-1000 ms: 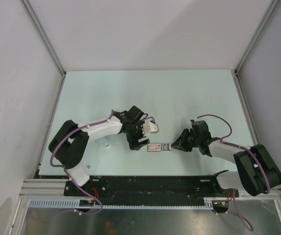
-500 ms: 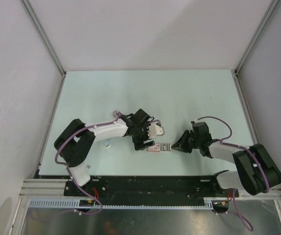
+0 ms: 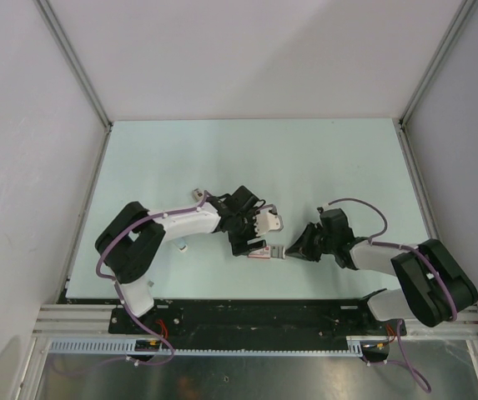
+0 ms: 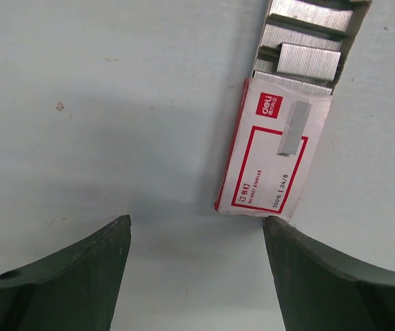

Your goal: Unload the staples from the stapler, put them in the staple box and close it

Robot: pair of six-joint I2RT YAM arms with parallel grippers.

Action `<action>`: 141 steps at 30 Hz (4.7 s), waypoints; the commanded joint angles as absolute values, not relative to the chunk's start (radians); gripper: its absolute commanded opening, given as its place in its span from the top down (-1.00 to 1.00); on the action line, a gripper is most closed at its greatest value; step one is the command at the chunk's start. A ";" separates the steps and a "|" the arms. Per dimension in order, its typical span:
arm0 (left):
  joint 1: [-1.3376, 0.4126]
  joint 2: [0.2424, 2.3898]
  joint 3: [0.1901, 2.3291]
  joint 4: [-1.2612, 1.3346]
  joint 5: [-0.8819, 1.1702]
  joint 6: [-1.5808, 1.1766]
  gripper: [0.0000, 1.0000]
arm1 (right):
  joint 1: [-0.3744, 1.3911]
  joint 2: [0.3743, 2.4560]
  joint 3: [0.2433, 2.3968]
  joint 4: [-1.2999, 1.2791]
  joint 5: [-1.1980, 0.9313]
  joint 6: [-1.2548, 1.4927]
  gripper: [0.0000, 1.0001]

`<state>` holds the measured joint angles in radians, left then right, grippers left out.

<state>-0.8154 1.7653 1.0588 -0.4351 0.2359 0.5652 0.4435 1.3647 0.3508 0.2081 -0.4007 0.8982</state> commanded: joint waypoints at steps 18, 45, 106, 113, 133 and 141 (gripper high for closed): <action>-0.828 1.755 1.061 -0.412 0.239 0.561 -0.63 | 0.584 1.428 0.515 0.103 -0.269 0.872 0.86; -0.828 1.725 1.022 -0.412 0.219 0.568 -0.63 | 0.487 1.220 0.509 -0.141 -0.269 0.758 0.49; -0.828 1.721 1.012 -0.413 0.220 0.579 -0.60 | 0.634 1.481 0.470 0.247 -0.349 0.920 0.60; -0.830 1.723 1.014 -0.413 0.219 0.581 -0.58 | 0.597 1.441 0.461 0.171 -0.360 0.880 0.32; -0.835 1.666 1.114 -0.502 0.280 0.566 -0.43 | 0.557 1.465 0.426 0.052 -0.356 0.812 0.18; -0.892 1.739 1.142 -0.517 0.369 0.549 -0.74 | 0.602 1.505 0.427 0.058 -0.342 0.841 0.08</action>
<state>-0.8532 1.7203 1.1088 -0.4965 0.3008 0.5571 0.5697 1.4506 0.4561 0.1986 -0.4149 0.8646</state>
